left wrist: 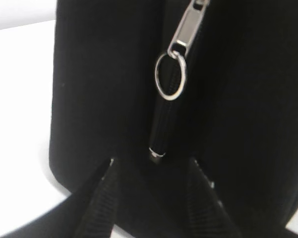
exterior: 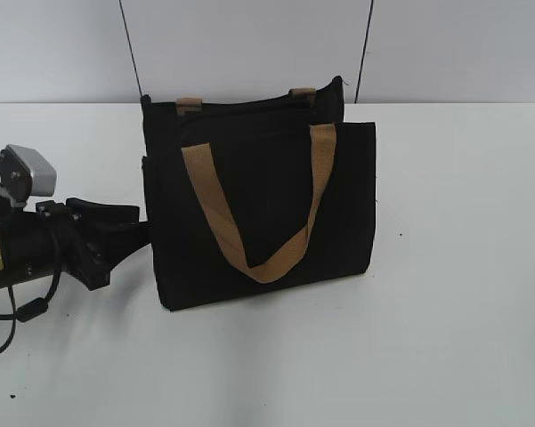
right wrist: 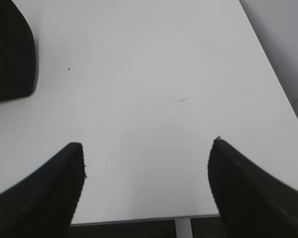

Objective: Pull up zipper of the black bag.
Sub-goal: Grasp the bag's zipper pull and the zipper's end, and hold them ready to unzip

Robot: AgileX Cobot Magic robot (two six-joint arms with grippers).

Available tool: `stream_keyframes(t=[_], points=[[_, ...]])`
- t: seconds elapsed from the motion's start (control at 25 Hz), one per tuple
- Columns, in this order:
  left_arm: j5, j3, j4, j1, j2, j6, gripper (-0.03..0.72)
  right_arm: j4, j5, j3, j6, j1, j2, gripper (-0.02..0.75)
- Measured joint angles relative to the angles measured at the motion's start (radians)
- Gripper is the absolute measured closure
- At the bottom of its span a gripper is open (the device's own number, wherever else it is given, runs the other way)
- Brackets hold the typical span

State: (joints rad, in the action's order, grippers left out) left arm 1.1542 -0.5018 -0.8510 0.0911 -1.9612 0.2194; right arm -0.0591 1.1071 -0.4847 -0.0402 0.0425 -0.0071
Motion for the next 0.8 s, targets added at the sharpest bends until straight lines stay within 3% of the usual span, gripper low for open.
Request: stream_keyframes(t=[0.24, 0.48, 0.8], points=[[0.0, -0.047, -0.02, 0.0, -0.008, 0.025, 0.282, 0.0, 0.0, 0.0, 0.0, 0.0, 0.0, 0.143], [-0.001, -0.112, -0.1, 0.0, -0.066, 0.085, 0.274, 0.0, 0.0, 0.0, 0.0, 0.0, 0.0, 0.143], [-0.016, -0.181, -0.117, 0.035, -0.086, 0.095, 0.274, 0.0, 0.0, 0.0, 0.0, 0.0, 0.0, 0.143]])
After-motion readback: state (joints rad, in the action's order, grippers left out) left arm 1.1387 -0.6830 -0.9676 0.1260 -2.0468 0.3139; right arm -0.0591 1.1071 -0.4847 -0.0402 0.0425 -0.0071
